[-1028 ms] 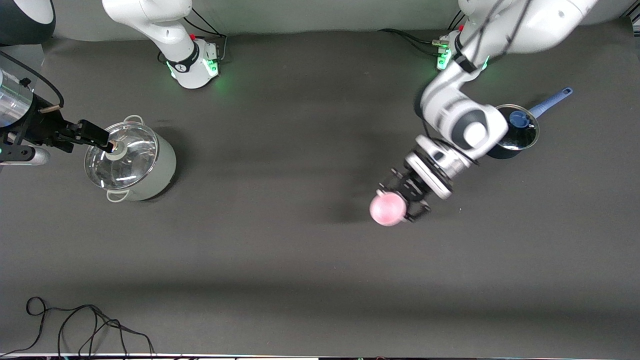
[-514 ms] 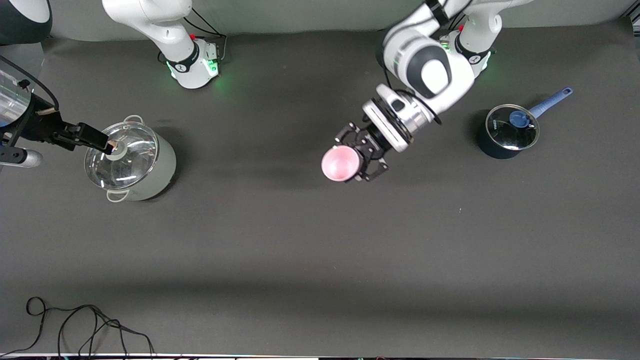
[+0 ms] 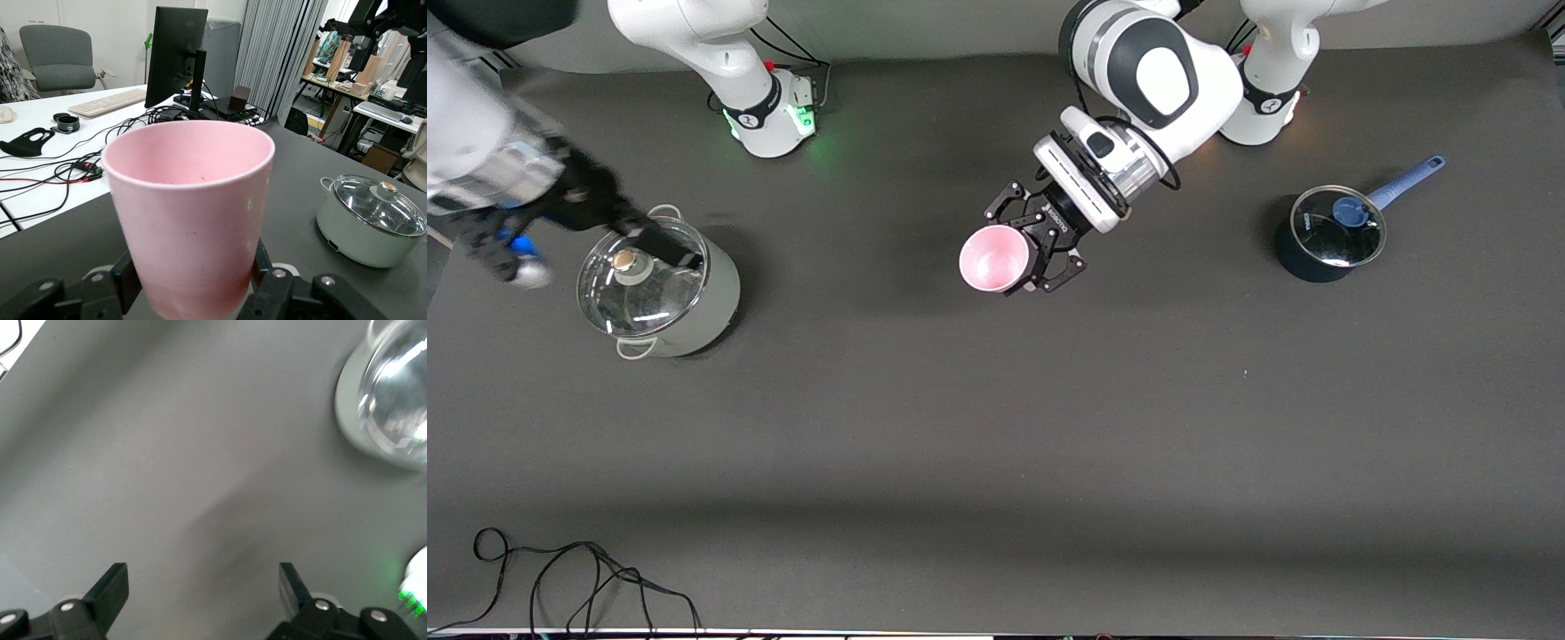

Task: Transfer pink cup from left to right arm
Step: 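Reach the right gripper toward the pink cup held by the left gripper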

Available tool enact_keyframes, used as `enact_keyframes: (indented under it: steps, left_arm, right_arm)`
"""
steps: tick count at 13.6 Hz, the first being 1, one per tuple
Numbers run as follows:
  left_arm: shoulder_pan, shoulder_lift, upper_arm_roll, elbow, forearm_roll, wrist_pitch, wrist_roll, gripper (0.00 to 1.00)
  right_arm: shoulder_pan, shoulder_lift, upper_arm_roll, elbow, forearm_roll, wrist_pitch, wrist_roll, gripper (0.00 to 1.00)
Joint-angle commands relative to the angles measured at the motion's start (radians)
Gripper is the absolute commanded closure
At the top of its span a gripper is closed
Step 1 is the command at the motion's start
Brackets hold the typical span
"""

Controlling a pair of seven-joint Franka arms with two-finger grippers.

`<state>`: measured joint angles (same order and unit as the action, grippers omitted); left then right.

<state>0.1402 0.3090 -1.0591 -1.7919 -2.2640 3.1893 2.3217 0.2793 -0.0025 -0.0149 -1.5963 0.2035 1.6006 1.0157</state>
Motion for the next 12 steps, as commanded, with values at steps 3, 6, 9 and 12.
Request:
enact_keyframes:
  steps: [3,6,9,12]
  left_arm:
    - [-0.016,-0.005,0.013,0.014,-0.019,0.015,-0.001,0.6]
    - [-0.016,-0.004,0.014,0.012,-0.017,0.017,-0.001,0.6]
    - [-0.016,-0.001,0.016,0.012,-0.017,0.024,-0.001,0.6]
    - [-0.016,-0.001,0.018,0.012,-0.017,0.024,-0.001,0.6]
  right_arm:
    - [0.207,0.243,-0.007,0.287,0.083,-0.018,0.464,0.01]
    - [0.283,0.402,-0.004,0.497,0.085,-0.008,0.65,0.01]
    - [0.305,0.483,0.027,0.607,0.088,-0.002,0.742,0.01]
    - [0.305,0.481,0.052,0.615,0.088,0.025,0.741,0.01]
